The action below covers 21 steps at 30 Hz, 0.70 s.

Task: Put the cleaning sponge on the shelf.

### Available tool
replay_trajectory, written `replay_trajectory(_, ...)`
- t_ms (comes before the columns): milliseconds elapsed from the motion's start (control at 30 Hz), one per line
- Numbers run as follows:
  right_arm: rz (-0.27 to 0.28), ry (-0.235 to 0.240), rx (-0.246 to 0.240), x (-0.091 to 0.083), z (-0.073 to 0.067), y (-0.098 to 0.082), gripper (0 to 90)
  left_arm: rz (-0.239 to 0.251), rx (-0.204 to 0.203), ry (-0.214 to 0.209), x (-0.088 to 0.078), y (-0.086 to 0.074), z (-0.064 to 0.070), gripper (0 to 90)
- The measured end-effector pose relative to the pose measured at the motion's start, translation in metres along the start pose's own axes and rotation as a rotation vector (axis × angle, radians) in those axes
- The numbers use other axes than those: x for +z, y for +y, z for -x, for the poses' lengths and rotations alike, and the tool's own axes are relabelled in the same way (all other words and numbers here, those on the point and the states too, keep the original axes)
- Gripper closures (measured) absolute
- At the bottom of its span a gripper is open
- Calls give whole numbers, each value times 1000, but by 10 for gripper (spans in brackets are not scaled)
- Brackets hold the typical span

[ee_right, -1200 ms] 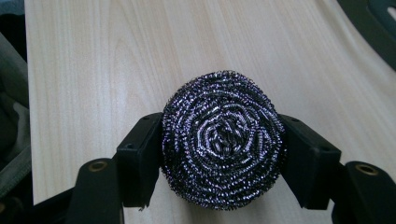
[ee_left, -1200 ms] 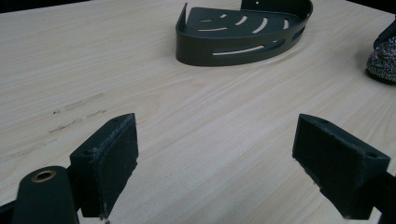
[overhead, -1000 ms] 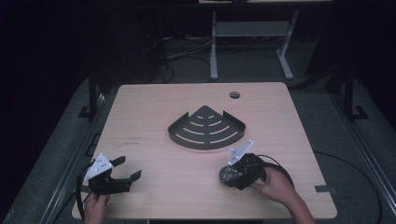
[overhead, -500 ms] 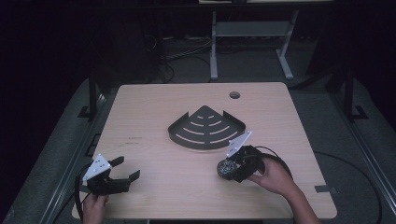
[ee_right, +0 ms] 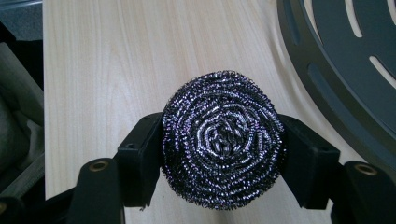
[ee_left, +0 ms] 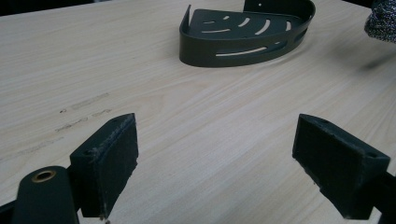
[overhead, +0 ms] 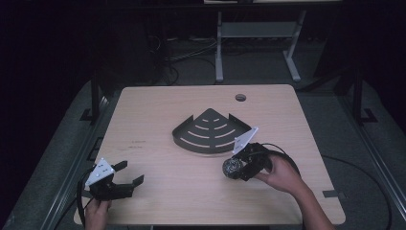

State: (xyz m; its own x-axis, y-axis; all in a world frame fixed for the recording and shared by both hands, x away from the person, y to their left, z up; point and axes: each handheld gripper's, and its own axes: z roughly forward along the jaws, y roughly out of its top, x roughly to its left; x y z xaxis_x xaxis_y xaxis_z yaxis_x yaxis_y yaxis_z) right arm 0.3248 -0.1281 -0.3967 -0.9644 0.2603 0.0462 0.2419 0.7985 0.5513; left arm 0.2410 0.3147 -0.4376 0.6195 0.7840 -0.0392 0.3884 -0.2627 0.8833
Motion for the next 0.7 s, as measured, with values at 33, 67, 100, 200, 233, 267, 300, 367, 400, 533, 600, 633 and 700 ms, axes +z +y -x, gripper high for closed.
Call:
replay_trajectory(33,0,0,0,0,0,0,352,1,1,0,0,0,0,137)
replay_trajectory(67,-9,-4,-9,-1,1,2,352,1,1,0,0,0,0,137)
replay_trajectory(100,-9,-4,-9,-1,1,2,352,1,1,0,0,0,0,137)
replay_trajectory(200,-15,-6,-18,-3,4,7,352,1,-1,0,0,0,0,137)
replay_trajectory(233,-18,-3,-21,-4,6,9,352,1,-1,0,0,0,0,137)
replay_trajectory(267,-26,-7,-28,-4,8,11,352,1,-1,0,0,0,0,137)
replay_trajectory(300,-30,-9,-26,-5,9,13,352,1,-1,1,0,0,0,137)
replay_trajectory(367,-30,-4,-25,-6,12,17,352,1,-2,2,0,0,-1,137)
replay_trajectory(400,-33,-6,-29,-6,13,18,352,2,-4,4,-1,0,-1,137)
replay_trajectory(533,-69,-14,-38,-7,20,31,352,5,-3,5,-1,0,-1,137)
replay_trajectory(600,-70,-15,-40,-7,22,33,352,6,-4,5,-1,0,-1,137)
replay_trajectory(633,-77,-16,-41,-8,24,37,352,6,-4,5,-1,0,-1,137)
replay_trajectory(700,-86,-19,-45,-8,29,42,352,7,-5,4,-1,0,-1,137)
